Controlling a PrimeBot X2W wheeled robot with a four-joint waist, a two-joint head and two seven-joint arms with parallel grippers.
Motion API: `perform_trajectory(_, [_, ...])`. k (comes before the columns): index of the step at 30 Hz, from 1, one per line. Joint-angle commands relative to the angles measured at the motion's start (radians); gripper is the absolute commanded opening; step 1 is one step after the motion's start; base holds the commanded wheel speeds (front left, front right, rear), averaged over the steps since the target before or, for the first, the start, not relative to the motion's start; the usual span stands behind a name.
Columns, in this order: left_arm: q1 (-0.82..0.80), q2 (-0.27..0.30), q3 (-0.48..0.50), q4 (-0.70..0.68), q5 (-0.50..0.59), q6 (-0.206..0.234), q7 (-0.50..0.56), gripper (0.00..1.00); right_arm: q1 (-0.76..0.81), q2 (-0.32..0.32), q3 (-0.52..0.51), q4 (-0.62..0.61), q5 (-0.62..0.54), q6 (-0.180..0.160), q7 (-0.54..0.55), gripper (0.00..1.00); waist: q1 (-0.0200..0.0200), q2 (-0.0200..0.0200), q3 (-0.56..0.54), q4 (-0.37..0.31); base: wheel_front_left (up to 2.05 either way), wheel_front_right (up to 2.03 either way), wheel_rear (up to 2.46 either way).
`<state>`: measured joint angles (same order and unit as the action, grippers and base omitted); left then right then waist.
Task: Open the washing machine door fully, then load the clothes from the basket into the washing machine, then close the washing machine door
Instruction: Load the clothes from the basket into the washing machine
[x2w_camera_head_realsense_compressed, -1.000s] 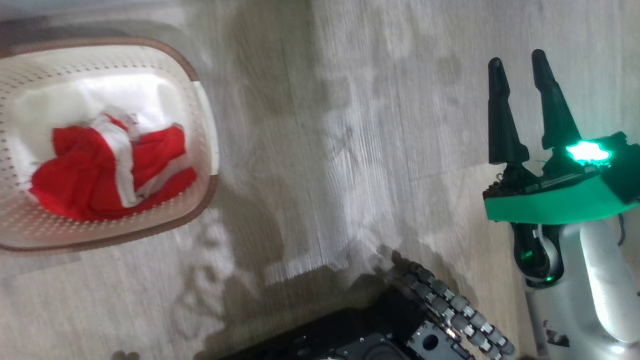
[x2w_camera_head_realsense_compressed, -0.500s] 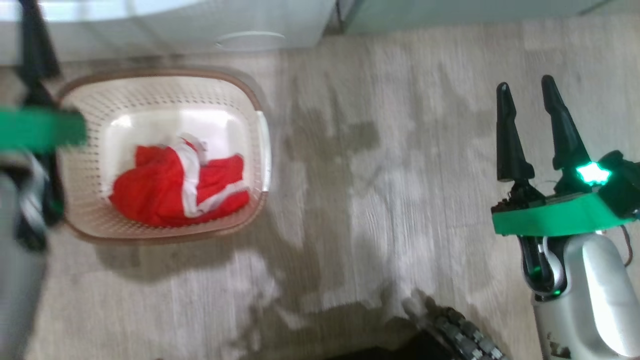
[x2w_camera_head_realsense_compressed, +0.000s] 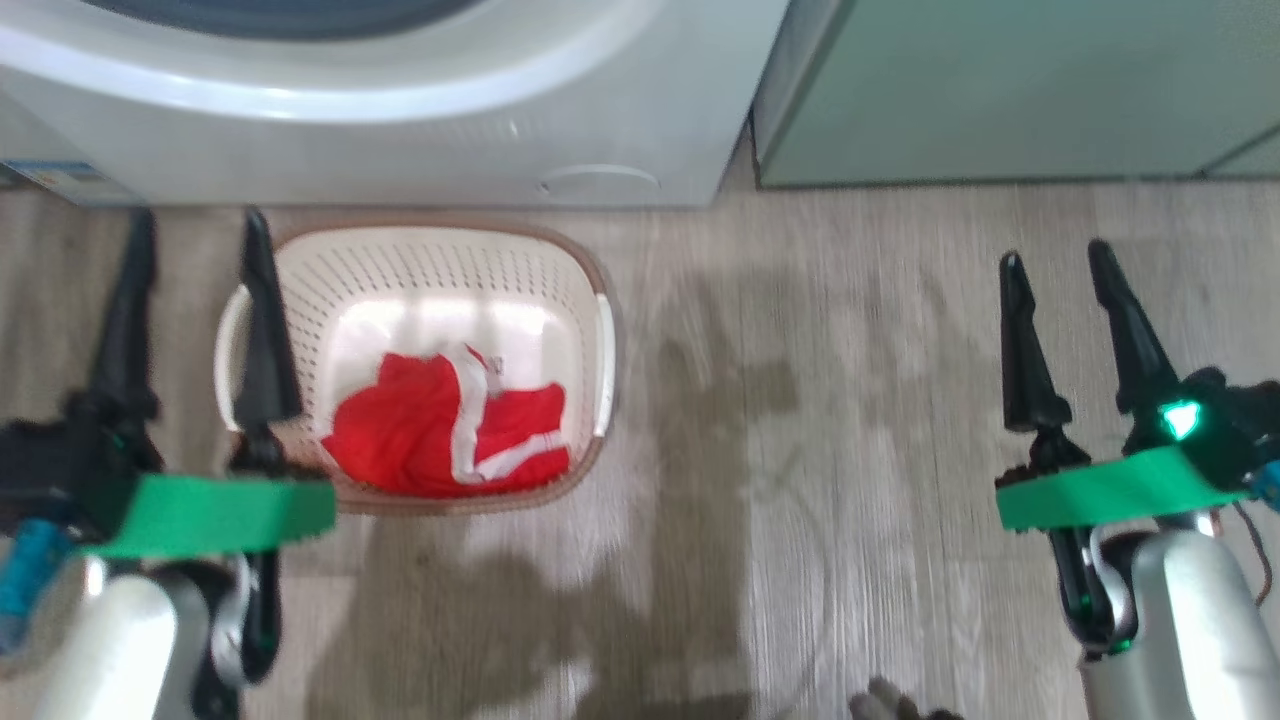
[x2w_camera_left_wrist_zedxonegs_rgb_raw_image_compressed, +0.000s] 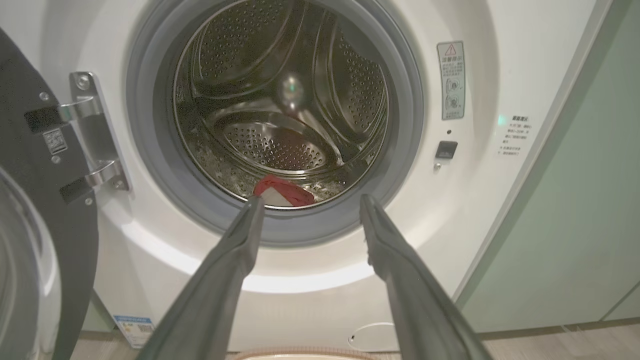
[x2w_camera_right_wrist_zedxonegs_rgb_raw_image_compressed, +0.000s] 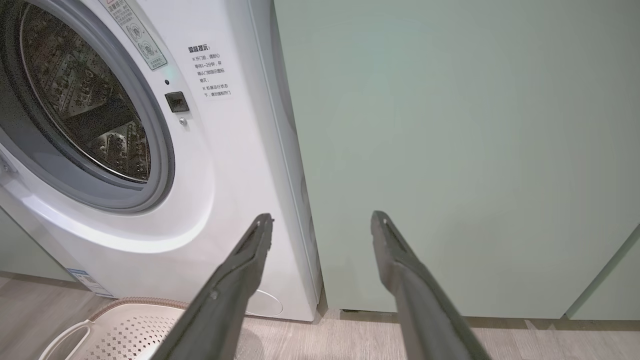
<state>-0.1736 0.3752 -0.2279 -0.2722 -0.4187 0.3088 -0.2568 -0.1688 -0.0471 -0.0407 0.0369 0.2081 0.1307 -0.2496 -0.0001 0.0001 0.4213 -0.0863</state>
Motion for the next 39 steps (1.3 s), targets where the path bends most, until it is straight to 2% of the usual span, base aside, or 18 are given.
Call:
perform_trajectory(1, [0.012, 0.006, 0.034, -0.018, 0.013, -0.010, -0.005, 1.00, 0.024, -0.003, 0.013, -0.029, -0.012, 0.000, 0.006, 1.00, 0.0001, -0.0001, -0.055, 0.027, 0.00, 0.00, 0.00])
perform_trajectory(16, [0.143, -0.105, 0.048, 0.118, 0.061, -0.106, -0.005, 1.00, 0.163, -0.003, -0.024, -0.095, -0.039, 0.000, 0.097, 1.00, 0.0001, -0.0001, -0.265, 0.070, 0.00, 0.00, 0.00])
perform_trajectory(30, [0.200, -0.118, 0.045, 0.180, 0.087, -0.148, -0.005, 1.00, 0.242, -0.003, -0.030, -0.137, -0.047, 0.000, 0.142, 1.00, 0.0001, -0.0001, -0.356, 0.057, 0.00, 0.00, 0.00])
perform_trajectory(39, [0.198, -0.115, 0.039, 0.185, 0.089, -0.148, -0.005, 1.00, 0.247, -0.003, -0.031, -0.140, -0.039, 0.000, 0.140, 1.00, 0.0001, -0.0001, -0.356, 0.054, 0.00, 0.00, 0.00])
